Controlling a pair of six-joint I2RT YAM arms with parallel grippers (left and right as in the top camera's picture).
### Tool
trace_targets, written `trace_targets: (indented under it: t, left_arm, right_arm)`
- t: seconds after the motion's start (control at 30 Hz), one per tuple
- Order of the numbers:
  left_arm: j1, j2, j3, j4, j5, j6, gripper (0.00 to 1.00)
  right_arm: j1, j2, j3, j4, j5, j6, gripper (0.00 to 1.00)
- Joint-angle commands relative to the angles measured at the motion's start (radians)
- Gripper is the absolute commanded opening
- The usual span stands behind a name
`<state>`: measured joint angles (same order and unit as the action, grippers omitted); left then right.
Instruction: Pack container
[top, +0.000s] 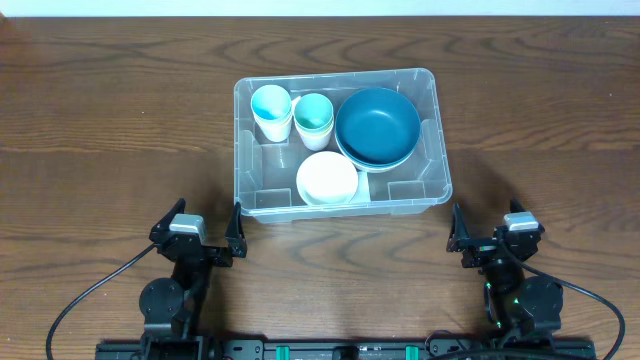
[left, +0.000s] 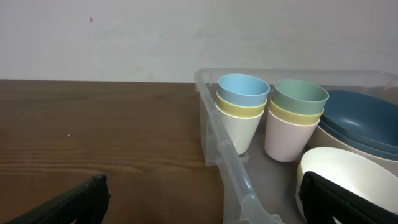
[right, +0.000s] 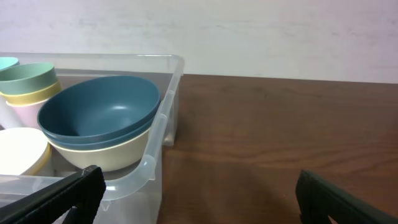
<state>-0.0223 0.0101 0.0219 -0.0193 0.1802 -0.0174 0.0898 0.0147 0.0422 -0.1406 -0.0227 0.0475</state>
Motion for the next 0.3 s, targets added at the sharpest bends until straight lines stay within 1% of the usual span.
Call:
trace_targets:
  t: [0.0,0.27]
  left_arm:
    - [0.004,-0.005,-0.018,-0.034,0.014,0.017,0.98]
    - [0.004,-0.005,-0.018,-0.033,0.014,0.017,0.98]
  right_arm:
    - [0.009,-0.010,-0.006,0.002,0.007,-0.011,0.99]
    - [0.009,-0.010,-0.006,0.002,0.007,-0.011,0.99]
